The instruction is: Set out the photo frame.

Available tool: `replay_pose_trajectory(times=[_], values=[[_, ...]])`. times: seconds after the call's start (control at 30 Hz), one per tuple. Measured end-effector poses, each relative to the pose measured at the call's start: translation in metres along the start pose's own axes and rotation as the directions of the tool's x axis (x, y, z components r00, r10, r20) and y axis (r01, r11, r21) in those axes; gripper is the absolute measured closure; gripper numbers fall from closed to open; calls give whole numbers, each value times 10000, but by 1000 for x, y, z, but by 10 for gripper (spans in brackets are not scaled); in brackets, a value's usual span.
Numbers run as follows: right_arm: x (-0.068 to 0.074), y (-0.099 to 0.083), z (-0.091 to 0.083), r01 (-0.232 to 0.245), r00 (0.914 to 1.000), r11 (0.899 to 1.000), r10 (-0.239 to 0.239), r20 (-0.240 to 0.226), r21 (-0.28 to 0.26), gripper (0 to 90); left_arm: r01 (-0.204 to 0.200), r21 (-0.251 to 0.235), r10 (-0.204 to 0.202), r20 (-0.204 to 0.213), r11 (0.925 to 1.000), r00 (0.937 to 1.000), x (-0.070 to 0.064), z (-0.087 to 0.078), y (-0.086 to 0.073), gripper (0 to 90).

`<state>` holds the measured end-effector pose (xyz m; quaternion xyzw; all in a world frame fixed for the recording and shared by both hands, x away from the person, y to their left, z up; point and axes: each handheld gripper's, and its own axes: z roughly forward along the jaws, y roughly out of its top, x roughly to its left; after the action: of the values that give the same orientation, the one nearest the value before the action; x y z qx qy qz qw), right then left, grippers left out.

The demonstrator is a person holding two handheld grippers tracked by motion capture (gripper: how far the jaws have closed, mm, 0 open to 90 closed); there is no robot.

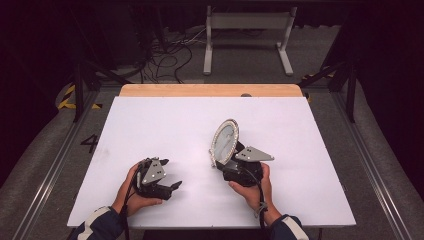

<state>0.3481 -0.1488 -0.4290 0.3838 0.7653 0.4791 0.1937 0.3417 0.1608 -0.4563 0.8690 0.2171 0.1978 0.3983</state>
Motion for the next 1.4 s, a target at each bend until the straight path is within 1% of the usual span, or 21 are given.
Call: replay_pose_trajectory(times=[0.03, 0.1, 0.17, 0.27, 0.37, 0.5, 0.53, 0.57, 0.63, 0.7, 0.77, 0.83, 0.9, 0.93, 0.97, 1.13, 1.4], values=[[-1, 0, 1, 7, 10000, 10000, -7, 32, -20, 479, -8, 3, 8, 7, 10000, 10000, 0, 0, 0, 172], [-3, 2, 3, -245, 9997, 9997, 245, 12, -53, 499, -43, 37, 43, 28, 10000, 10000, -1, 1, 0, 172], [-4, 3, 5, -373, 9993, 9992, 374, 50, -122, 526, -40, 32, 40, 36, 10000, 10000, -1, 1, 0, 172], [-5, 2, 10, -464, 9989, 9989, 465, 62, -19, 548, -12, 53, 12, 48, 10000, 10000, -1, 2, 0, 172], [-5, 1, 15, -678, 9977, 9977, 678, 71, -18, 563, -51, 69, 50, 87, 10000, 9999, -1, 3, 1, 173], [-6, 1, 18, -721, 9971, 9974, 723, 249, -78, 602, -117, 126, 115, 165, 9999, 9998, -4, 4, 1, 173], [-6, 1, 18, -721, 9971, 9974, 723, 249, -78, 602, -184, 156, 181, 169, 9997, 9997, -4, 5, 1, 173], [-6, 1, 18, -800, 9965, 9967, 803, 212, -118, 606, -176, 152, 173, 172, 9997, 9997, -4, 5, 1, 173], [-5, 1, 18, -742, 9969, 9972, 744, 248, -90, 611, -174, 167, 171, 176, 9997, 9997, -4, 5, 1, 173], [-6, 1, 17, -784, 9966, 9969, 786, 229, -83, 617, -178, 168, 174, 193, 9997, 9997, -5, 6, 1, 173], [-6, 1, 17, -741, 9971, 9972, 741, 163, -10, 622, -233, 211, 228, 228, 9995, 9995, -5, 6, 1, 172], [-8, 1, 15, -796, 9968, 9968, 795, 38, 102, 633, -261, 242, 255, 256, 9994, 9993, -6, 6, 1, 172], [-10, 1, 14, -688, 9976, 9974, 690, -86, 237, 637, -329, 260, 322, 286, 9991, 9991, -6, 6, 1, 171], [-10, 1, 14, -688, 9976, 9974, 690, -86, 237, 637, -329, 260, 322, 286, 9991, 9991, -6, 6, 1, 171], [-12, 1, 13, -701, 9973, 9971, 707, -210, 289, 643, -287, 260, 279, 297, 9993, 9992, -6, 7, 1, 171], [-16, 1, 10, -769, 9952, 9960, 794, -568, 454, 666, -326, 303, 315, 345, 9990, 9989, -7, 7, 1, 170], [-21, 1, 4, -637, 9933, 9955, 700, -923, 700, 697, -346, 297, 334, 388, 9990, 9987, -8, 7, 2, 170]])
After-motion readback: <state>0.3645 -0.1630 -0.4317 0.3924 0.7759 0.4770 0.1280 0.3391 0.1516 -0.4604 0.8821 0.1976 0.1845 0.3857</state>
